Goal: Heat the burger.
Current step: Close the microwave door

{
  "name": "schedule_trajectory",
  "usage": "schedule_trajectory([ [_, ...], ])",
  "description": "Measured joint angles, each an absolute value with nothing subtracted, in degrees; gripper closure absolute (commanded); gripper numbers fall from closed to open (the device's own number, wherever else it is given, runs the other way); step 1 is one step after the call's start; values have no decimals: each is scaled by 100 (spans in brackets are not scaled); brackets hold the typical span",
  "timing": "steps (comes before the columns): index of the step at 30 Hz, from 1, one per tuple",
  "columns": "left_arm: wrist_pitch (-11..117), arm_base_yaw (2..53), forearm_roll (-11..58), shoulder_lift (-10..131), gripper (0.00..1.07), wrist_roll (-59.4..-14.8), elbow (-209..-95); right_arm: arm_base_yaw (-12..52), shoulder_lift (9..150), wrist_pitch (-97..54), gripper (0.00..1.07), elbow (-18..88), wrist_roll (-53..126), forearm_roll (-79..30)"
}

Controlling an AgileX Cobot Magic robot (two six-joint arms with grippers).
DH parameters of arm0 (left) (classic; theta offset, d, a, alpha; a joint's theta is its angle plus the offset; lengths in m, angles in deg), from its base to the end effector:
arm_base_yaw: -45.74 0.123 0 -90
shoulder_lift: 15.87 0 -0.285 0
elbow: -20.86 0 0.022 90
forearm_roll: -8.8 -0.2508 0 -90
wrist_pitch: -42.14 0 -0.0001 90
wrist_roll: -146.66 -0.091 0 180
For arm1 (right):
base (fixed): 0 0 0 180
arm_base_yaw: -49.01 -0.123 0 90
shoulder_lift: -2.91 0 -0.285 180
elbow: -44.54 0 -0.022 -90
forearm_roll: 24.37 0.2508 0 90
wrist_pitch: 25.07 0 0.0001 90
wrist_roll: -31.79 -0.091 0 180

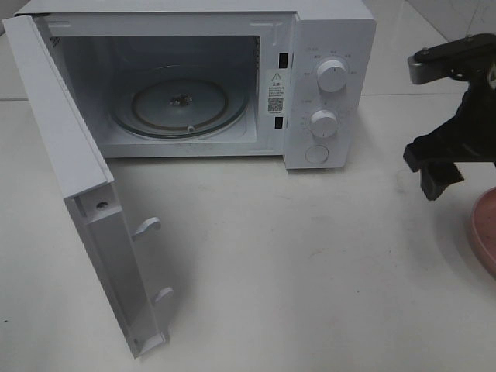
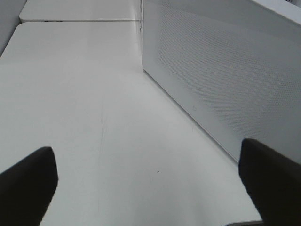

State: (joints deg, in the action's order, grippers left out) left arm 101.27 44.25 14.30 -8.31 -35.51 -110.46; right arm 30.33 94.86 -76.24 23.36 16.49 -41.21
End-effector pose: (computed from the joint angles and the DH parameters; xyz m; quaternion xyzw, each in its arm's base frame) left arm -0.0045 -0.0074 0.2794 0.0282 0.8437 -0.0448 0.5342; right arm 0.2668 0.0685 0.2447 -0.1042 0.9773 -0.0806 0.1659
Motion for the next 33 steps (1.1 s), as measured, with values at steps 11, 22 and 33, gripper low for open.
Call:
schedule_trajectory([
  [11, 10127, 4425, 1430, -831, 7, -3551, -11046, 3033, 8203, -8363, 26, 2336, 2308, -3417],
  [22, 10127, 4425, 1430, -831, 7, -3551, -11046, 3033, 7154, -8764, 28, 2032, 2589, -3159],
  [33, 10127, 4425, 1430, -831, 7, -3551, -11046, 3033, 5286, -8661, 30, 875, 2646, -3153],
])
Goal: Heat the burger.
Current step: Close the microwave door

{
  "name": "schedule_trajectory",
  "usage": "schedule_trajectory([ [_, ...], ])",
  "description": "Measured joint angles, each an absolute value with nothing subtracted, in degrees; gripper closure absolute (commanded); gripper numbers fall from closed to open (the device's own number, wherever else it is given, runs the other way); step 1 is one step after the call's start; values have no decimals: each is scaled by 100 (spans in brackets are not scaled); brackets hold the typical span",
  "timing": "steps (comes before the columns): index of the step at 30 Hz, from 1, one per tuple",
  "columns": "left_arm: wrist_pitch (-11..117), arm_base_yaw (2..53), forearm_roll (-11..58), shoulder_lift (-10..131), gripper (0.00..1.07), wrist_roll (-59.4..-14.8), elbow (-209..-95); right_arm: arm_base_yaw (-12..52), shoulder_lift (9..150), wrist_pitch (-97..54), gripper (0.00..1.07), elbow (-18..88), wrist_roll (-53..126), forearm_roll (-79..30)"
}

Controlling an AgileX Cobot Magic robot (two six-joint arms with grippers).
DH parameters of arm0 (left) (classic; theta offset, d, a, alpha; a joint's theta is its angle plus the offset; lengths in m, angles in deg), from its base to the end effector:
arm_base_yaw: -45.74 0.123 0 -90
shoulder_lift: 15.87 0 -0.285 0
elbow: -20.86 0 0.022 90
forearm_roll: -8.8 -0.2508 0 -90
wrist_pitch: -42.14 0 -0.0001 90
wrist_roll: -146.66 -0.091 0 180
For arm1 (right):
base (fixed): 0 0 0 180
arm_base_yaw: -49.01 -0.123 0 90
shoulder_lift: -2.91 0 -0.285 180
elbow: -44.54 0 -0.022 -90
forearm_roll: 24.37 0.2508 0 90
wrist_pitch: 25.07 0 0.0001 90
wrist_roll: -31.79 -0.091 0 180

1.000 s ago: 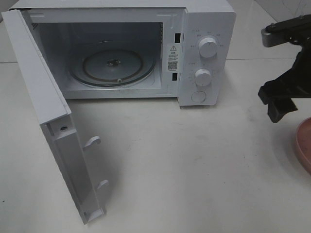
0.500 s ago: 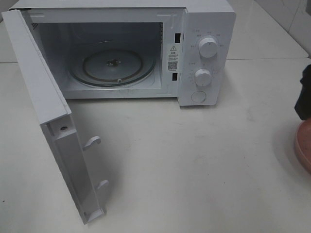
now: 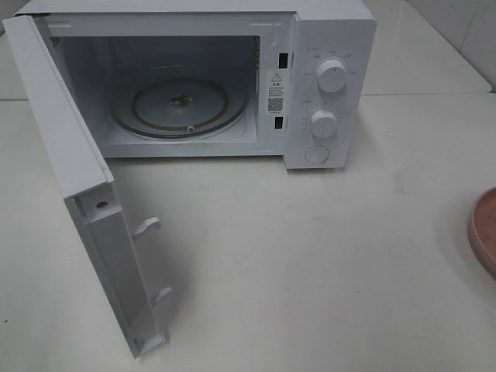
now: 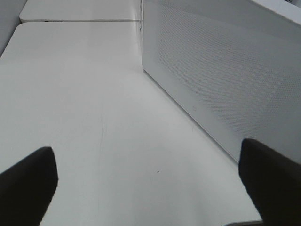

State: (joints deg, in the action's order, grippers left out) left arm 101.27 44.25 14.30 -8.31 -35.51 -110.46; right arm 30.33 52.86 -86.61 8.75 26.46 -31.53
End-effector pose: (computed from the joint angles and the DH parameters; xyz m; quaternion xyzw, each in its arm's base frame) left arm -0.0045 -0.0074 0.2794 0.0282 0.8437 -0.0448 0.5342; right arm 0.1113 0.0271 0.3057 -0.1243 0.9496 -0.0012 0.2877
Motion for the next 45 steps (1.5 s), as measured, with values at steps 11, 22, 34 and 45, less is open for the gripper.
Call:
schedule_trajectory([
  [11, 10127, 4425, 1430, -831, 7, -3551, -11046, 3571, 3115, -8535, 31, -59, 2686, -3033],
  [22, 10127, 4425, 1430, -831, 7, -3551, -11046, 4391, 1505, -8443, 31, -346, 2995, -2803],
  [34, 10127, 4425, 1430, -831, 7, -3551, -11046, 4517, 1046, -8443, 31, -346, 3007, -2752],
  [45, 10127, 4425, 1430, -831, 7, -3551, -11046, 4517, 1046, -8443, 31, -346, 3007, -2746],
])
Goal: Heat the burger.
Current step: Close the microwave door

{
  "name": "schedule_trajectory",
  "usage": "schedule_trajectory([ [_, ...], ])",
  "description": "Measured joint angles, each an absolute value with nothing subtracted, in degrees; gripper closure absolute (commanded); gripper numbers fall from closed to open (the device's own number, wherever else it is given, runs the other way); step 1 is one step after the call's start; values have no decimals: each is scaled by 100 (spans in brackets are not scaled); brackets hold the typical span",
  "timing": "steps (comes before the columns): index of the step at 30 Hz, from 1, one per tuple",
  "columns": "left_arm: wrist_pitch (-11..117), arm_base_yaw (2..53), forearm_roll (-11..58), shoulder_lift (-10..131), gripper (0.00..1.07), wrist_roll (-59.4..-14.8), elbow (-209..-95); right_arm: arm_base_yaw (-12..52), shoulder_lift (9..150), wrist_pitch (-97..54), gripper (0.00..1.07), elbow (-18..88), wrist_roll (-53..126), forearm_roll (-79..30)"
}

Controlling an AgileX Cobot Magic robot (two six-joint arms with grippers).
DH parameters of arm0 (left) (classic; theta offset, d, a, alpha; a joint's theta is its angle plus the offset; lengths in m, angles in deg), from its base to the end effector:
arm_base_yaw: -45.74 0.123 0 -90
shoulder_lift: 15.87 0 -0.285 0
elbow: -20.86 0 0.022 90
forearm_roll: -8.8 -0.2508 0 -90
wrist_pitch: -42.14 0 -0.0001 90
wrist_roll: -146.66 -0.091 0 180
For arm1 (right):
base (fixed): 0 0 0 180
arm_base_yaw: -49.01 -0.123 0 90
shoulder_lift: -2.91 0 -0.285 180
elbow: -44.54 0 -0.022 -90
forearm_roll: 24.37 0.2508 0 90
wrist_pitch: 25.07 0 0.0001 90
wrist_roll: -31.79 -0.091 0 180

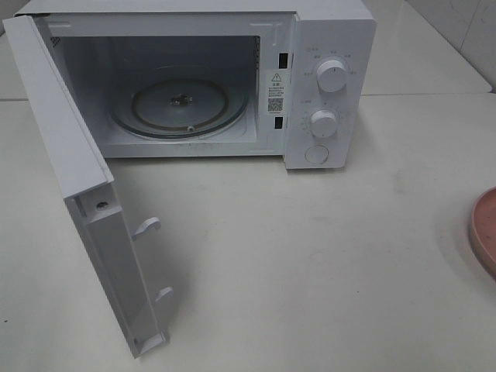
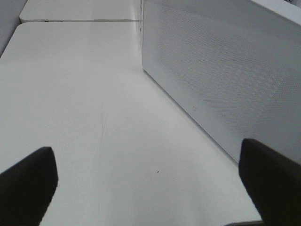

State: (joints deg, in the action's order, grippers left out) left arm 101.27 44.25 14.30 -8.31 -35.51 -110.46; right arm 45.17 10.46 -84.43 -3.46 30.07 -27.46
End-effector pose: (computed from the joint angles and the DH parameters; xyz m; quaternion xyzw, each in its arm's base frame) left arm -0.0045 -0.0074 0.2794 0.0282 0.8437 -0.0448 0.5342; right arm -0.0054 -0.0046 0.2821 -0.0147 0.8425 -0.0008 0.5384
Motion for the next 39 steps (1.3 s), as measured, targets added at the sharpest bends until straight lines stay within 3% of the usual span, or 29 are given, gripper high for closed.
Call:
schedule_trajectory([
  [30, 10127, 4425, 1430, -831, 7, -3551, -11046, 4517, 1046, -8443, 31, -346, 3007, -2746],
  [34, 10127, 4425, 1430, -831, 11, -3551, -11046, 4517, 1046, -8443, 31, -346, 3007, -2746],
  [37, 10110, 4425, 1430, -797, 20, -3551, -11086, 4517, 1046, -8443, 31, -346, 3007, -2746],
  [39, 9863, 4425, 1430, -573, 35, -3551, -11189, 4517, 1046, -8443, 31, -346, 3007, -2746],
])
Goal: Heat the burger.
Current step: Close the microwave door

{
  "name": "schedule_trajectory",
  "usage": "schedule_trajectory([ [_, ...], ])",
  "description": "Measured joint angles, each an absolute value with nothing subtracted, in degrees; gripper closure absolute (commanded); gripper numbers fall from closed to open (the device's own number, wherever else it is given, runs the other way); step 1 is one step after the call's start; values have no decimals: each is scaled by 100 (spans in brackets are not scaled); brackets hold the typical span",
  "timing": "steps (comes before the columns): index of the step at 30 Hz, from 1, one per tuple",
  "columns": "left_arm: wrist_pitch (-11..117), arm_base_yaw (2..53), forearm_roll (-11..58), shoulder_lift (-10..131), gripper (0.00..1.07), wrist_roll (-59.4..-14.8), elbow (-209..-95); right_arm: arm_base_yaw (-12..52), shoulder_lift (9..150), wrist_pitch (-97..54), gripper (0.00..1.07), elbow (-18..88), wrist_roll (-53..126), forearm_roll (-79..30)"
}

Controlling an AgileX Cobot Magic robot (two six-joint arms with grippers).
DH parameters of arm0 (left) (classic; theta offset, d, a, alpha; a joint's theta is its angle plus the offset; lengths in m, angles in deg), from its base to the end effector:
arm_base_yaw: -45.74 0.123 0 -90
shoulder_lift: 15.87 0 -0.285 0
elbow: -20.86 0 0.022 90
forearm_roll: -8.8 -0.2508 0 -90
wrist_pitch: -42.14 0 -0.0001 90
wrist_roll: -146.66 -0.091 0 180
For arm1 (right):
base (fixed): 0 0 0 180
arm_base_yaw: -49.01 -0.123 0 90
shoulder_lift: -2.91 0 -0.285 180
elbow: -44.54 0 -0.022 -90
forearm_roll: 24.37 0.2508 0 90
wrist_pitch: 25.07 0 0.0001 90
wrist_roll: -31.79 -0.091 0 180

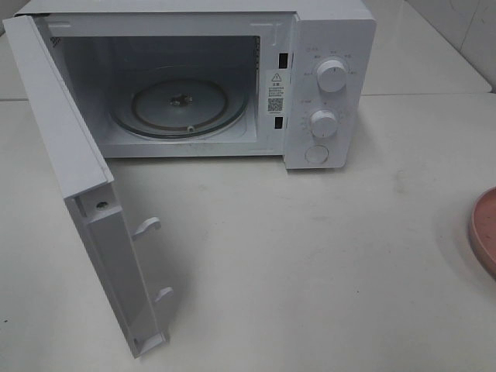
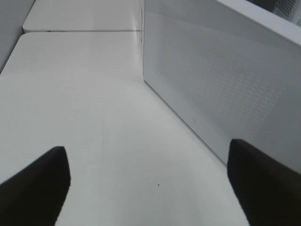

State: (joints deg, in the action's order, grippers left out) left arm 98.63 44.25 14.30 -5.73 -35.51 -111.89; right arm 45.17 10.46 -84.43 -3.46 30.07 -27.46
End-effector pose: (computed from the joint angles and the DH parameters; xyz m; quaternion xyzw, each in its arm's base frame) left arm 0.0017 -0.0073 0.2902 0.0264 0.8367 -0.0447 0.5452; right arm -0.0054 -0.0046 0.2821 -0.0147 0.8425 -0.0008 0.5384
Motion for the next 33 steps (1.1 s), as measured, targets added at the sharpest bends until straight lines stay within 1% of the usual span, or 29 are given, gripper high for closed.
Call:
schedule_trajectory([
  [1, 9863, 4425, 1430, -573, 35, -3551, -11189, 4517, 1046, -8443, 31, -346, 3007, -2746],
  [2, 9651, 4425, 1430, -378, 45, -3551, -11217, 4517, 1046, -8443, 31, -346, 3007, -2746],
  [3, 9548, 4425, 1425, -258, 51, -3551, -11217, 4517, 1046, -8443, 31, -346, 3007, -2746],
  [4, 9548, 4425, 1425, -258, 51, -3551, -11217, 4517, 1046, -8443, 31, -346, 3007, -2746],
  [6, 9164, 4425, 1396, 263, 74, -3551, -11217, 4517, 1046, -8443, 31, -346, 3007, -2746],
  [7, 9164, 4425, 1396, 263, 74, -3551, -11217, 4517, 1046, -8443, 31, -346, 3007, -2746],
  [8, 9073, 4425, 1385, 412, 81, -3551, -11217, 4517, 1046, -8443, 31, -346, 3007, -2746],
  [9, 8918, 4425, 1379, 676, 93, -3551, -11217, 4517, 1046, -8443, 31, -346, 3007, -2746],
  [10, 8918, 4425, 1379, 676, 93, -3551, -11217, 4517, 1046, -8443, 31, -346, 3007, -2746],
  [12, 8637, 4425, 1367, 1100, 107, -3551, -11217, 4517, 1046, -8443, 31, -346, 3007, -2746],
  [17, 8259, 4425, 1310, 1512, 107, -3580, -11189, 4517, 1046, -8443, 31, -346, 3007, -2746],
  [19, 7445, 4425, 1287, 2034, 107, -3803, -10948, 4517, 1046, -8443, 31, -346, 3007, -2746],
  [21, 7262, 4425, 1287, 2166, 107, -3855, -10874, 4517, 1046, -8443, 31, -346, 3007, -2746],
  [22, 6804, 4425, 1281, 2406, 107, -3964, -10662, 4517, 1046, -8443, 31, -346, 3007, -2746],
  [25, 6512, 4425, 1281, 2498, 107, -4021, -10570, 4517, 1046, -8443, 31, -346, 3007, -2746],
  [27, 5354, 4425, 1281, 2922, 107, -4176, -10100, 4517, 1046, -8443, 31, -346, 3007, -2746],
  [28, 5354, 4425, 1281, 2922, 107, -4176, -10100, 4517, 1046, -8443, 31, -346, 3007, -2746],
  [30, 4518, 4425, 1281, 3254, 107, -4187, -9860, 4517, 1046, -8443, 31, -346, 3007, -2746],
  [31, 4518, 4425, 1281, 3254, 107, -4187, -9860, 4517, 1046, -8443, 31, -346, 3007, -2746],
  [33, 3887, 4425, 1281, 3621, 107, -4205, -9699, 4517, 1046, -8443, 31, -346, 3007, -2746],
])
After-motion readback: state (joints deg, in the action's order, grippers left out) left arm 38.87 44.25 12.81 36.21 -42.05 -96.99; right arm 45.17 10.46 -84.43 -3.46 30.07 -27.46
